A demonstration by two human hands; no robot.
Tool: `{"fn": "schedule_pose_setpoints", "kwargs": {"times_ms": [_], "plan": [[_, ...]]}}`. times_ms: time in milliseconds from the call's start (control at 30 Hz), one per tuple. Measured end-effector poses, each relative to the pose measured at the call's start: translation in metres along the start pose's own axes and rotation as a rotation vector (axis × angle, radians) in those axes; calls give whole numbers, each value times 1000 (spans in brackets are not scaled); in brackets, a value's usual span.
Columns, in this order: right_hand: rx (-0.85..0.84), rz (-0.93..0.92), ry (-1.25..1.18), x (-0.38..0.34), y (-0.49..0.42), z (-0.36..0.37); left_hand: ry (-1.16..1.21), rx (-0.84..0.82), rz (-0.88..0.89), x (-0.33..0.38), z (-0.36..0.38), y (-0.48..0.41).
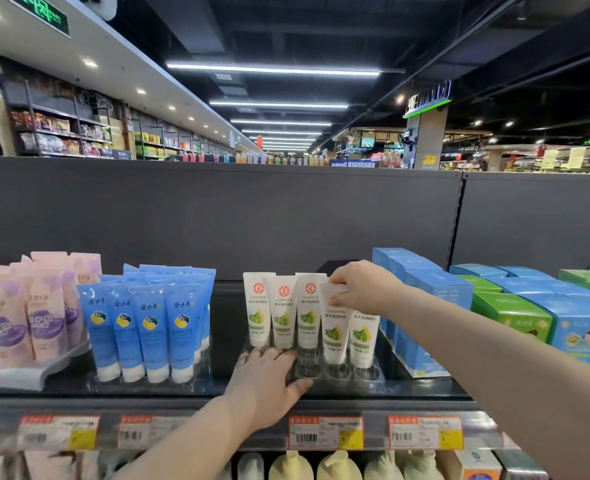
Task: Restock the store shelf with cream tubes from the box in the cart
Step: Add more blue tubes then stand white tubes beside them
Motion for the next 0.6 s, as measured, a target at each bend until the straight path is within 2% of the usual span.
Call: {"fn": "schedule_pose_setpoints", "kwargs": {"times_ms": [433, 600], "plan": [[-47, 60, -6, -1, -6, 7, -7, 28, 22, -2, 3, -1], [16, 87, 82, -3, 0, 11, -11, 44, 37, -3, 4, 1]]}}
Point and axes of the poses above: each hand's wrist, its own y-axis away from the middle knuckle, its own z-axis out of the palm, x = y × z, the point moved 3 cm from there along -y, towards the middle knuckle, and after that the axes turned 1 degree about -x, right-handed, at the moved point
